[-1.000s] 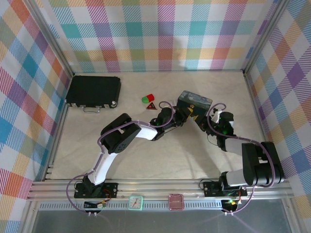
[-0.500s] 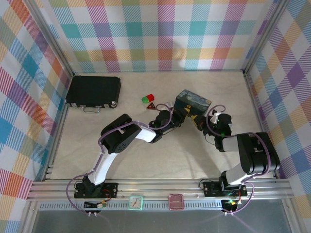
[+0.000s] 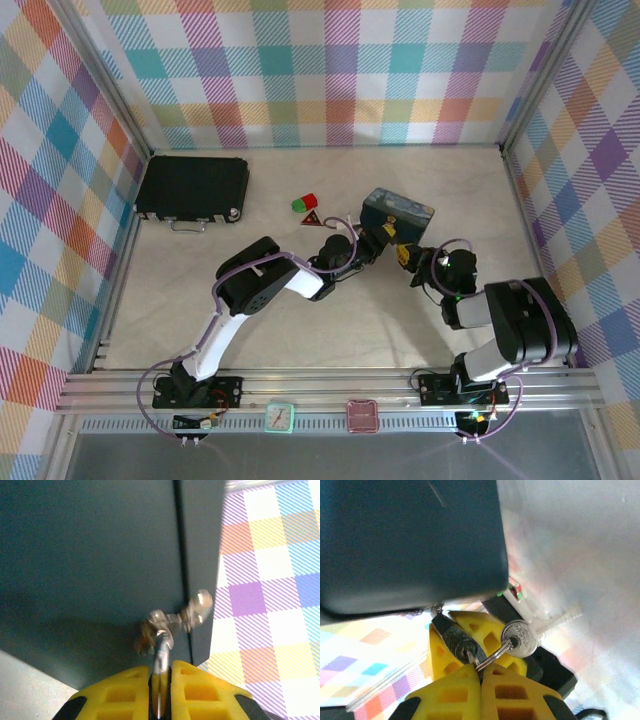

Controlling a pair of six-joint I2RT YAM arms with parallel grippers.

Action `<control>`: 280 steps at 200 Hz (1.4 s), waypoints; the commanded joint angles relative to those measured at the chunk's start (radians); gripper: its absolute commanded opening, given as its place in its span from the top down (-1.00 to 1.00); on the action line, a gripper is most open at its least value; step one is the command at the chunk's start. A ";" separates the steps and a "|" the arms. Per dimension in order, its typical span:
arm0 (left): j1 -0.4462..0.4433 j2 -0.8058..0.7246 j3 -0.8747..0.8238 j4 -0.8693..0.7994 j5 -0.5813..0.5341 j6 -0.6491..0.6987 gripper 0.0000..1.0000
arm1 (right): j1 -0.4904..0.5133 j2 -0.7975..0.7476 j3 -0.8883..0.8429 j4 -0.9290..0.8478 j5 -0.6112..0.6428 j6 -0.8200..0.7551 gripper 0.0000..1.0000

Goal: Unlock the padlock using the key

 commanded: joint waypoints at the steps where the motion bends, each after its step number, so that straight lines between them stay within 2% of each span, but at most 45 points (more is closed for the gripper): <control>1: -0.035 0.036 0.047 0.108 0.076 0.061 1.00 | 0.032 -0.203 0.006 -0.107 0.093 0.355 1.00; 24: -0.038 0.030 0.050 0.104 0.071 0.072 1.00 | 0.028 -0.319 -0.052 -0.217 0.181 0.360 1.00; 44: -0.036 0.031 0.053 0.101 0.060 0.056 1.00 | -0.015 -0.401 -0.050 -0.371 0.136 0.247 1.00; 56: -0.037 0.035 0.051 0.098 0.046 0.050 1.00 | -0.048 -0.442 -0.024 -0.493 0.105 0.133 1.00; 78: -0.035 0.038 0.039 0.095 0.011 0.038 1.00 | -0.105 -0.484 0.033 -0.680 0.051 -0.073 0.59; 92: -0.033 0.038 0.034 0.086 -0.008 0.042 1.00 | -0.126 -0.493 0.059 -0.759 0.032 -0.192 0.43; 114: -0.026 0.039 0.036 0.064 -0.016 0.044 1.00 | -0.139 -0.486 0.108 -0.864 0.008 -0.386 0.28; 131: -0.022 0.030 0.029 0.005 -0.032 0.052 1.00 | -0.138 -0.463 0.202 -1.017 -0.014 -0.634 0.19; 156: -0.020 0.008 0.037 -0.136 -0.043 0.094 1.00 | -0.138 -0.409 0.322 -1.201 -0.016 -0.968 0.13; 177: -0.020 0.001 0.043 -0.219 -0.060 0.099 1.00 | -0.137 -0.370 0.360 -1.277 -0.012 -1.140 0.10; 221: -0.018 -0.019 0.018 -0.344 -0.091 0.096 1.00 | -0.120 -0.382 0.373 -1.360 0.057 -1.310 0.04; 260: -0.016 -0.081 0.048 -0.585 -0.094 0.132 1.00 | -0.088 -0.432 0.413 -1.485 0.171 -1.401 0.01; 266: -0.018 -0.088 0.051 -0.607 -0.093 0.137 0.92 | -0.080 -0.431 0.421 -1.497 0.180 -1.414 0.01; 280: -0.013 -0.104 0.041 -0.610 -0.085 0.132 0.59 | -0.047 -0.427 0.443 -1.520 0.202 -1.444 -0.01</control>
